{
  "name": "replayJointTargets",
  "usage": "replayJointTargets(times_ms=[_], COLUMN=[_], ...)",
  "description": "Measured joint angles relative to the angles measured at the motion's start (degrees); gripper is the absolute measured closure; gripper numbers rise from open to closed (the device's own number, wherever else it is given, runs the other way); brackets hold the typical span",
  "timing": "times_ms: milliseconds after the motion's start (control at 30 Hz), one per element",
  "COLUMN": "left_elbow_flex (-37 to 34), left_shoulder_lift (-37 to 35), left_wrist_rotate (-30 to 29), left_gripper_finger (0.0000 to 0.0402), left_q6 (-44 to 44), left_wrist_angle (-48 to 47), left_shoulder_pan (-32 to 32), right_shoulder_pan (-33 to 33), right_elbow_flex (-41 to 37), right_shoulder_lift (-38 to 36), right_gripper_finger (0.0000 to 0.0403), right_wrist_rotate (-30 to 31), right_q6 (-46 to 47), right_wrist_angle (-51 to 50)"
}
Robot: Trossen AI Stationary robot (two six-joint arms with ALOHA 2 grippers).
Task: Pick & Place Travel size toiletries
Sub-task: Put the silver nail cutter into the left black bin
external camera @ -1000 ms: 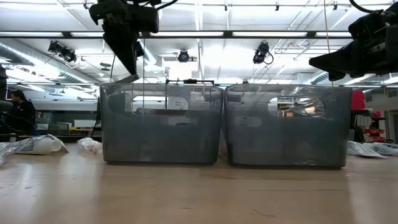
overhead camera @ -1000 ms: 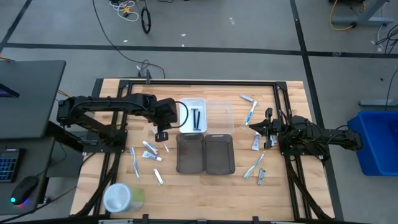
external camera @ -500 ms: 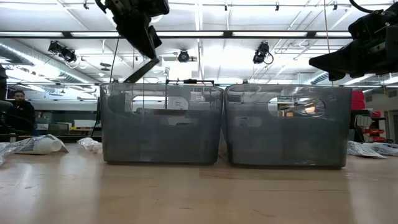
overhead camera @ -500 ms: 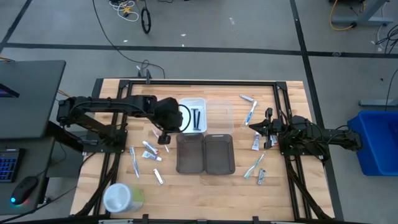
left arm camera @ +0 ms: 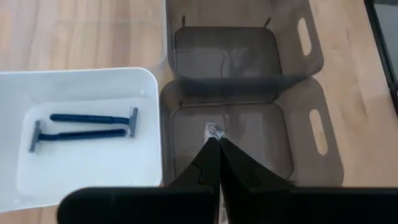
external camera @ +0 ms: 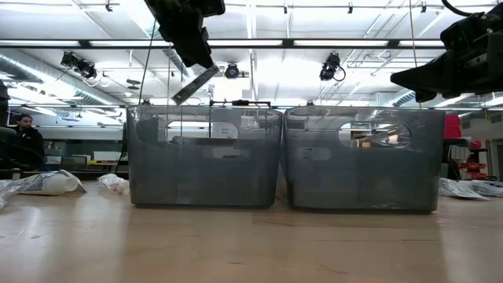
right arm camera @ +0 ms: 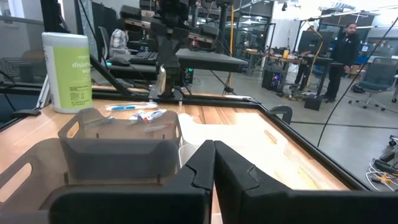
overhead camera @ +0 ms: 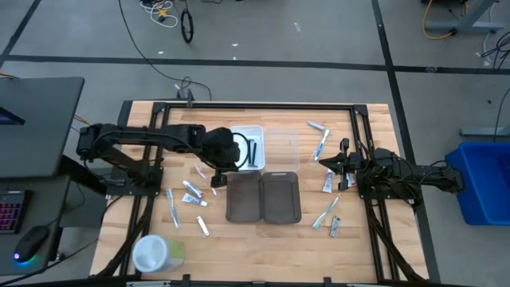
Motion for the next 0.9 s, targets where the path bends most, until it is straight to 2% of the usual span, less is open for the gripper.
replayJointTargets(times_ms=[333, 600, 900], left_elbow_flex=[6.3, 6.4, 6.2], left_shoulder_lift=[6.4, 7.3, 11.9], left_wrist_rotate=[-0.4, 0.1, 2.8], left_gripper_finger=[0.0400, 0.0399, 0.0398], left_q6=[-1.7, -2.4, -1.6], left_wrist_angle=[-0.1, -1.1, 2.2], left_shoulder_pan=[-0.8, -1.0, -1.0], right_shoulder_pan=[0.0, 0.0, 0.0], right_elbow_flex=[0.0, 0.0, 0.0], right_shoulder_lift=[0.0, 0.0, 0.0], right_gripper_finger=[0.0390, 0.0390, 0.0390], right_wrist_rotate=[0.0, 0.0, 0.0], right_q6=[0.0, 0.0, 0.0], right_wrist_angle=[0.0, 0.0, 0.1])
